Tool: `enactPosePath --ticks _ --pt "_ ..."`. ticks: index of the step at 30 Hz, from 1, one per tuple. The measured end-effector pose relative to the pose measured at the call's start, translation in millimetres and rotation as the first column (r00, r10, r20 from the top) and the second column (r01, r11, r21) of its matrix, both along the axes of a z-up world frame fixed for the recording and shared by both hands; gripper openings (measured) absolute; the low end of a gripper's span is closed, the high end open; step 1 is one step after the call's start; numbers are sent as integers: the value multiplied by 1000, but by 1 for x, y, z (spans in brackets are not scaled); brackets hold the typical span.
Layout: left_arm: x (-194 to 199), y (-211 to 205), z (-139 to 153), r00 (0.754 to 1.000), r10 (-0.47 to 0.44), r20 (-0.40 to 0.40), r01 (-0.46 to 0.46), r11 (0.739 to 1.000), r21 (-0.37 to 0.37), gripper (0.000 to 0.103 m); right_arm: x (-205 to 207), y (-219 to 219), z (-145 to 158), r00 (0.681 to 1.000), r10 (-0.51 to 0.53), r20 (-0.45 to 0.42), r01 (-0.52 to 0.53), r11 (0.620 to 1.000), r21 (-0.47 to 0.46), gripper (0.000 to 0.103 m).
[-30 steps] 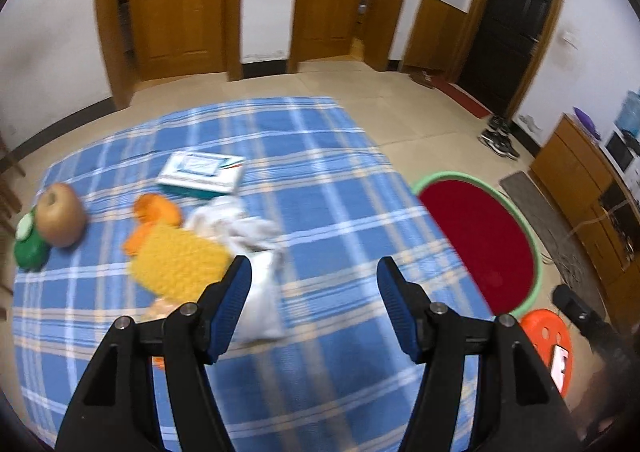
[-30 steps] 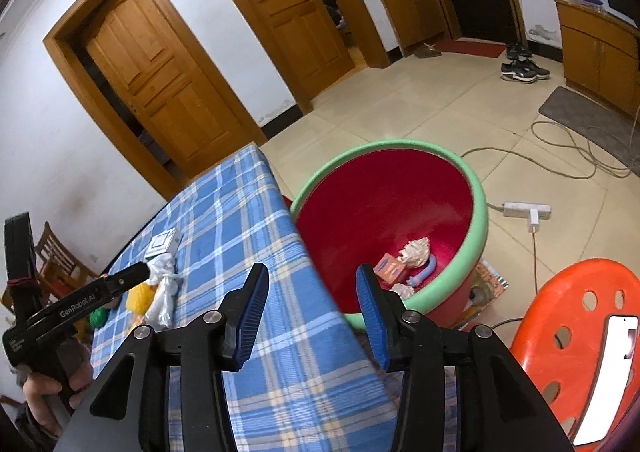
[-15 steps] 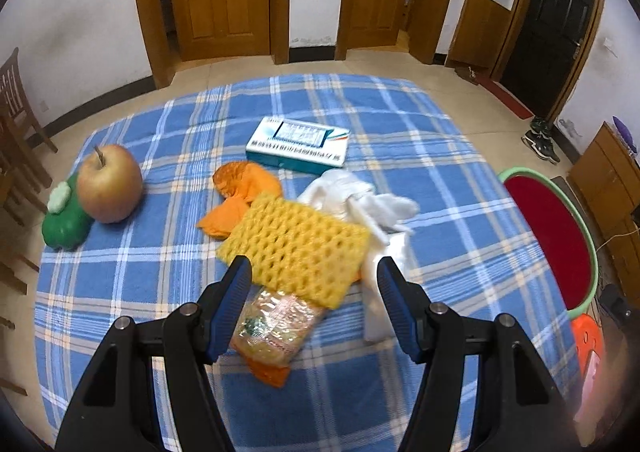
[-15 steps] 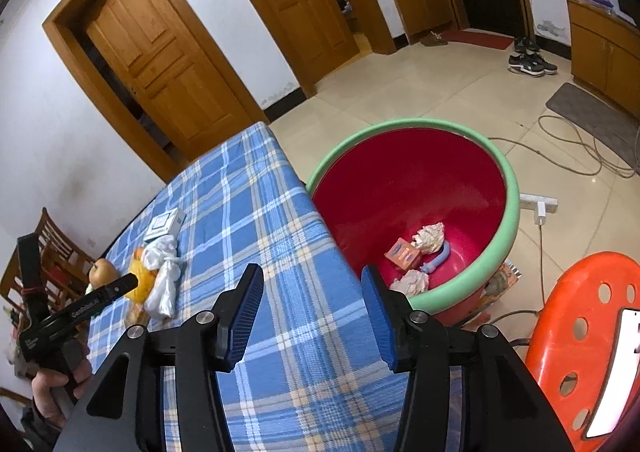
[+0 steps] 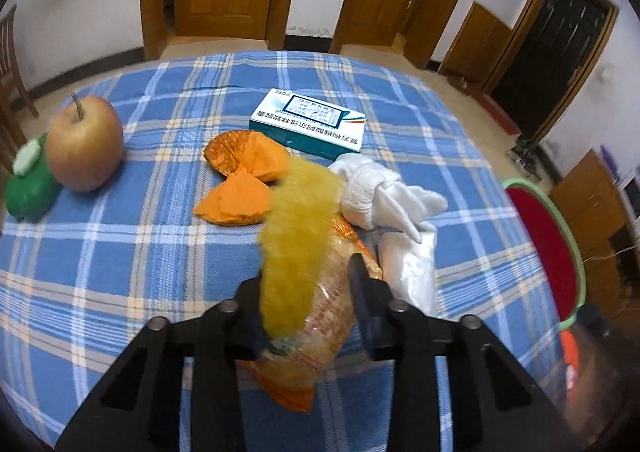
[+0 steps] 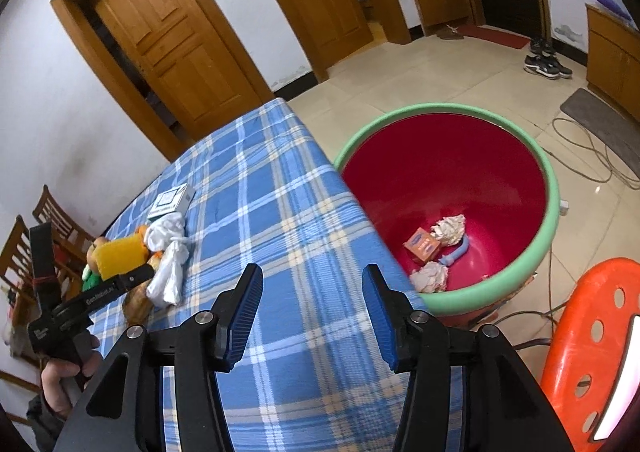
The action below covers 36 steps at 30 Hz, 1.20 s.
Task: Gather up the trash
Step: 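Grasp the white plastic bag with the right tool while the left tool holds the foam net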
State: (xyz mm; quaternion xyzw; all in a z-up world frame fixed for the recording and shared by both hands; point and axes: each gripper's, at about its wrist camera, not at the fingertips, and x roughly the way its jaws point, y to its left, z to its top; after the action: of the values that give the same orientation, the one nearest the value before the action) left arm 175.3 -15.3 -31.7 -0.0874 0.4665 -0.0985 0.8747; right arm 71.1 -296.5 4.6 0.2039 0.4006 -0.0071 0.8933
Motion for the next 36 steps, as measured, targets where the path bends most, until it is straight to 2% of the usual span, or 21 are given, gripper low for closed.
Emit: enactPosePath --ticks 4,7,13,19,31,36 --pt "-4 5 4 1000 8 14 -8 999 -40 15 5 11 1 1000 28 2 -28 1000 -7 53" --pt "-8 10 8 1000 18 21 -17 998 -55 12 8 20 1 999 48 5 -48 999 -7 53" --pt "-26 21 22 998 33 56 -28 996 -79 12 11 37 4 996 94 12 -94 995 -18 53" --pt "-46 44 36 993 92 78 -83 991 -109 12 20 62 7 987 158 13 -157 987 -29 53" --pt "-67 83 33 980 187 63 -180 979 -97 12 45 125 -1 957 288 -14 -288 957 -10 53" --pt "-70 88 28 978 202 52 -197 977 -88 12 57 141 -12 952 303 -40 -305 952 -25 53"
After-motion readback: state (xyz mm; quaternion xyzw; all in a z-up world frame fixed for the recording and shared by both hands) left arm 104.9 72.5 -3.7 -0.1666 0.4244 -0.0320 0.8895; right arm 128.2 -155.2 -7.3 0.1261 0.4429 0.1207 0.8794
